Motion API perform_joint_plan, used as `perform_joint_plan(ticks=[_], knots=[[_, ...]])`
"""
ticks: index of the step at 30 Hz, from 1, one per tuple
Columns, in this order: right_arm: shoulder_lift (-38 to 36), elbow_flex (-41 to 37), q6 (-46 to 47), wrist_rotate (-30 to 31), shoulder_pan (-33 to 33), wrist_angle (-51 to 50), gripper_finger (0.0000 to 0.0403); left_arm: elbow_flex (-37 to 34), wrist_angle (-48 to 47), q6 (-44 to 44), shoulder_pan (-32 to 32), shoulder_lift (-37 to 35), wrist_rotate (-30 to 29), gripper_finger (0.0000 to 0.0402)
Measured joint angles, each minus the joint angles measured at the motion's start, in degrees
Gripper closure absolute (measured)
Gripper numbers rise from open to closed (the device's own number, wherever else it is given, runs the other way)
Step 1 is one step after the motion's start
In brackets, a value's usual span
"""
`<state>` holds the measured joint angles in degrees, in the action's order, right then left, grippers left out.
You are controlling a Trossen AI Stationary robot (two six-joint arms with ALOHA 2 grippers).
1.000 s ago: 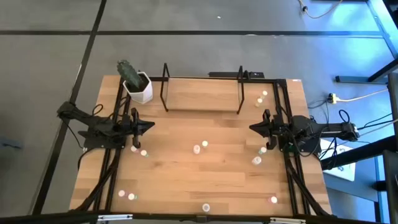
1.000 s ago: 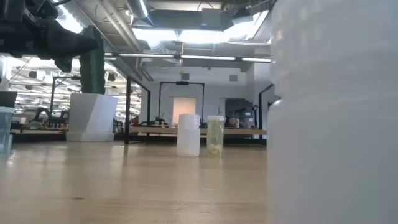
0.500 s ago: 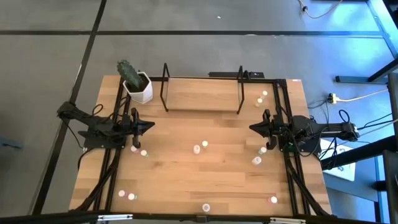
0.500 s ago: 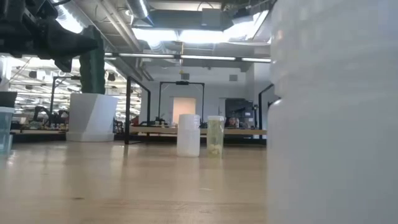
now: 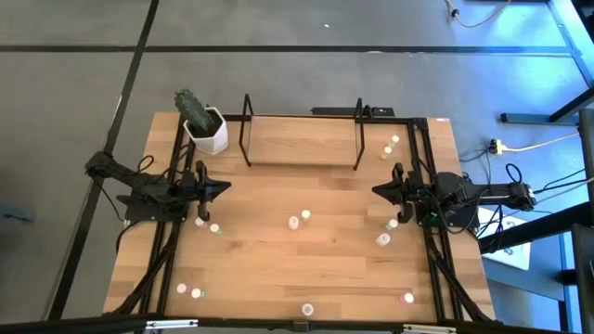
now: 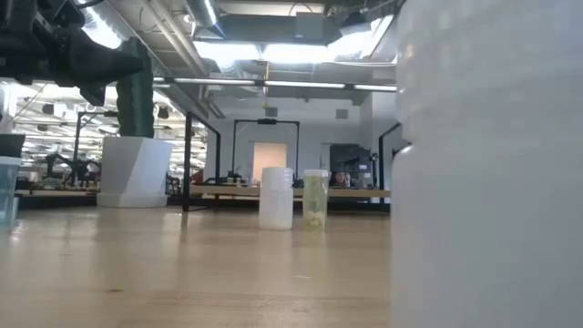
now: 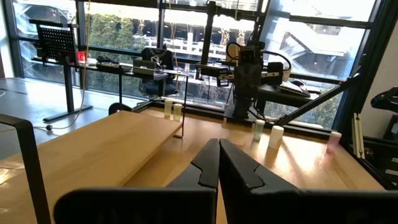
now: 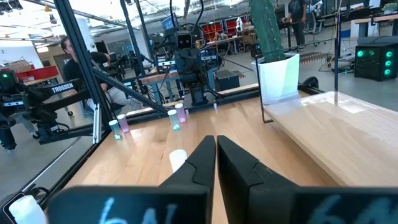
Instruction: Pick and place medicine bottles onto shelf by color
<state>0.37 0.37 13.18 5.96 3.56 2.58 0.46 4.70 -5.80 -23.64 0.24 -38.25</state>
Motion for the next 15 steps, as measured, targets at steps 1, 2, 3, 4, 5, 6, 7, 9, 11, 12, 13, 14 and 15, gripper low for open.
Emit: perform_joint_plan(ticks=[1, 2, 3, 4, 5, 6, 7, 9, 11, 12, 13, 14, 15], knots=[[-0.01, -0.01, 0.03, 0.00, 0.01, -0.01, 0.0383, -0.01, 0.01, 0.00, 0.00, -0.01, 0.01, 0.0401], [-0.01, 0.00, 0.01, 0.00, 0.00, 0.04, 0.0383, -0.01, -0.01, 0.00, 0.00, 0.01, 0.01, 0.0401], [0.00, -0.01, 0.03, 0.00, 0.00, 0.09, 0.0383, 0.00, 0.01, 0.00, -0.02, 0.00, 0.00, 0.0401], [-0.01, 0.00, 0.07, 0.00, 0.01, 0.10, 0.0383, 0.01, 0.00, 0.00, -0.02, 0.00, 0.01, 0.0401], [-0.01, 0.01, 0.10, -0.02, 0.01, 0.11, 0.0383, 0.00, 0.01, 0.00, -0.02, -0.01, 0.00, 0.0401], [-0.01, 0.01, 0.10, -0.02, 0.01, 0.22, 0.0383, -0.01, 0.01, 0.00, 0.00, 0.01, 0.01, 0.0401], [-0.01, 0.01, 0.12, -0.03, -0.01, 0.38, 0.0383, 0.01, -0.01, 0.00, 0.00, 0.01, 0.01, 0.0401], [-0.03, -0.01, -0.24, -0.04, 0.01, 0.60, 0.0383, 0.01, 0.01, 0.00, -0.02, 0.01, 0.01, 0.0401], [-0.03, 0.00, -1.49, 0.00, 0.01, 0.60, 0.0383, 0.01, 0.01, 0.00, 0.00, 0.00, 0.01, 0.0401], [-0.03, 0.01, -1.50, 0.02, 0.00, 0.60, 0.0383, 0.01, 0.01, 0.00, 0.00, 0.00, 0.01, 0.0401], [-0.03, 0.00, -1.34, 0.02, 0.00, 0.60, 0.0383, 0.01, 0.00, 0.00, 0.00, 0.01, 0.01, 0.0401], [-0.03, 0.00, -0.99, 0.00, -0.01, 0.60, 0.0383, 0.00, 0.01, 0.00, -0.01, 0.01, 0.00, 0.0401], [-0.01, 0.02, -0.42, 0.02, 0.01, 0.60, 0.0384, -0.01, -0.01, 0.00, 0.00, -0.01, -0.01, 0.0401]])
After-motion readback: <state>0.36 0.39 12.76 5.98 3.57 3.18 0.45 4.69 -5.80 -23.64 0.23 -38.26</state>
